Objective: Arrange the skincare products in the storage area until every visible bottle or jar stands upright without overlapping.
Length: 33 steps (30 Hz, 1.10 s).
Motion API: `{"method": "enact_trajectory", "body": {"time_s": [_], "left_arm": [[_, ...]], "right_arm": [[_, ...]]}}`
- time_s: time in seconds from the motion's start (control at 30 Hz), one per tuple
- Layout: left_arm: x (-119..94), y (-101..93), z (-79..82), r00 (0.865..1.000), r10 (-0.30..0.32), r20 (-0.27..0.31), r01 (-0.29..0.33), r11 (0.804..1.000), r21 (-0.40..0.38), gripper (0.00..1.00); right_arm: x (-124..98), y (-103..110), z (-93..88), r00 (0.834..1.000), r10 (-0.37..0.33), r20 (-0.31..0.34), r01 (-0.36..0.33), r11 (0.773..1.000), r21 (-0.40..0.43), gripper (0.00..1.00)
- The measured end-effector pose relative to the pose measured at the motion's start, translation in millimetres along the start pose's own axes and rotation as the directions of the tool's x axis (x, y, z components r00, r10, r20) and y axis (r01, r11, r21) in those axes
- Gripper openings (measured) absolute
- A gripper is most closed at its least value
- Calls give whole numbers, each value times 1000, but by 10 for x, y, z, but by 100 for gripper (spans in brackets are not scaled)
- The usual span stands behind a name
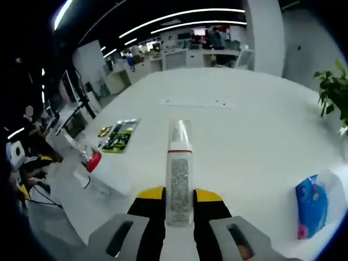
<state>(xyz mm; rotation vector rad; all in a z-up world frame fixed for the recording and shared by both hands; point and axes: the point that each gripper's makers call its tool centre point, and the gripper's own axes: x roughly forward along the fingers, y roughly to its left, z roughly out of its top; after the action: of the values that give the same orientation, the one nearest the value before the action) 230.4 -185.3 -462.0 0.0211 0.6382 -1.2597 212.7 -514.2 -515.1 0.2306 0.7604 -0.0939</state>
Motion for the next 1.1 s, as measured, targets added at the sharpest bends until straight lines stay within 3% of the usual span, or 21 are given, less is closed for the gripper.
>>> {"method": "enact_trajectory", "body": {"time_s": [0.07, 0.13, 0.17, 0.23, 0.7, 1.0, 1.07, 1.1], "left_arm": [[-14, -31, 30, 1000, -1, 6, 1, 1000, 5, 94], [-24, -77, 56, 1000, -3, 9, 3, 1000, 11, 94], [-28, -91, 66, 1000, -3, 11, 3, 1000, 13, 94], [-42, -116, 96, 1000, -8, 24, 8, 1000, 8, 94], [-88, -277, 124, 999, -28, 42, 27, 1000, 12, 94], [-91, -368, 142, 998, -35, 45, 34, 999, 19, 93], [-99, -384, 152, 998, -35, 46, 34, 999, 22, 93], [-102, -393, 161, 998, -36, 48, 35, 999, 24, 93]], "right_arm": [[-120, 81, -38, 1000, 2, 14, -3, 1000, 4, 10], [-114, 32, -18, 999, 5, 40, -6, 1000, 3, 10], [-206, 165, -74, 998, 12, 57, -12, 1000, 2, 10], [-247, 180, -69, 996, 14, 84, -15, 1000, 14, 10], [-522, 452, -167, 986, 52, 159, -53, 999, -2, 10], [-678, 657, -104, 964, 97, 249, -92, 995, -29, 10], [-730, 748, -62, 950, 125, 285, -119, 992, -37, 10], [-775, 823, -2, 932, 154, 329, -144, 988, -55, 10]]}}
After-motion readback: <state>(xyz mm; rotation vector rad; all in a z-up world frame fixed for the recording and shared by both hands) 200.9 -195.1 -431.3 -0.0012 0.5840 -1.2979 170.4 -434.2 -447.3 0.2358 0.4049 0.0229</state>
